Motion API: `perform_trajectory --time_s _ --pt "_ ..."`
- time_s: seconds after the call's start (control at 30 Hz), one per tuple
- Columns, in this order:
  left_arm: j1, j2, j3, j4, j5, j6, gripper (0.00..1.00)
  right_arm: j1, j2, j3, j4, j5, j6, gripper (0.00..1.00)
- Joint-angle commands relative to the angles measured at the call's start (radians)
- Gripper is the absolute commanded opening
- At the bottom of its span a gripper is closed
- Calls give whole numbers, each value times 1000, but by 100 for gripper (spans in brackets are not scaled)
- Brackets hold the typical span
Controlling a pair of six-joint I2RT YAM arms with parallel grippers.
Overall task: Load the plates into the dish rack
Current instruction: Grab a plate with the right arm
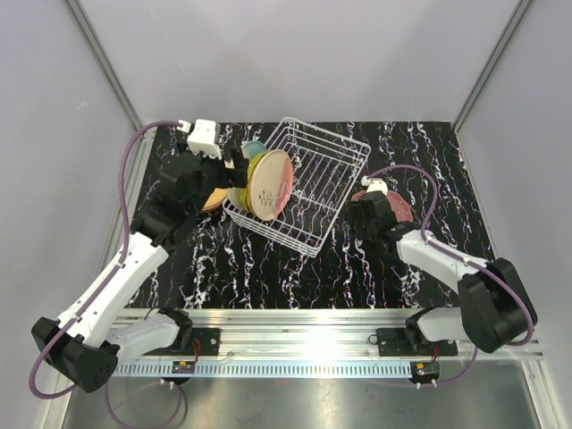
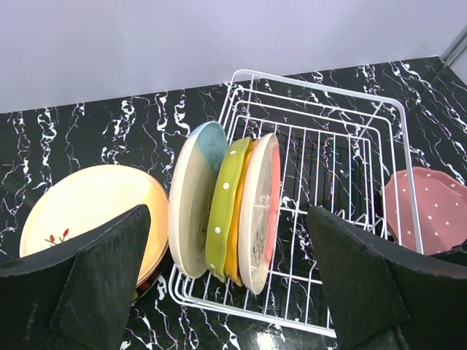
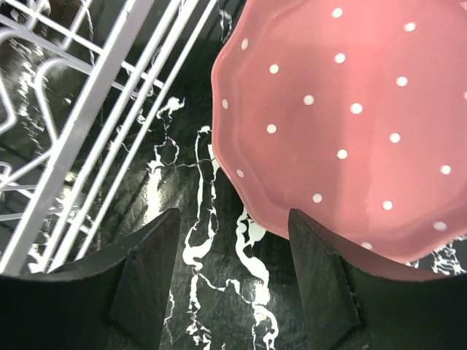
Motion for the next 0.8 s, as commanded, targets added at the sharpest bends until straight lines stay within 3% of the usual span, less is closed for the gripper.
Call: perform_trajectory --time_s 0.0,0.37,0.47,0.77 --pt "18 -14 1 53 -8 -23 93 -9 60 67 46 -59 -52 68" --pt "33 -8 4 47 6 -29 94 -27 246 107 -5 -11 72 63" --pt "39 -3 5 44 19 -35 94 -27 255 95 -15 3 114 58" --pt "47 4 7 39 26 -43 94 -27 274 127 -110 61 180 27"
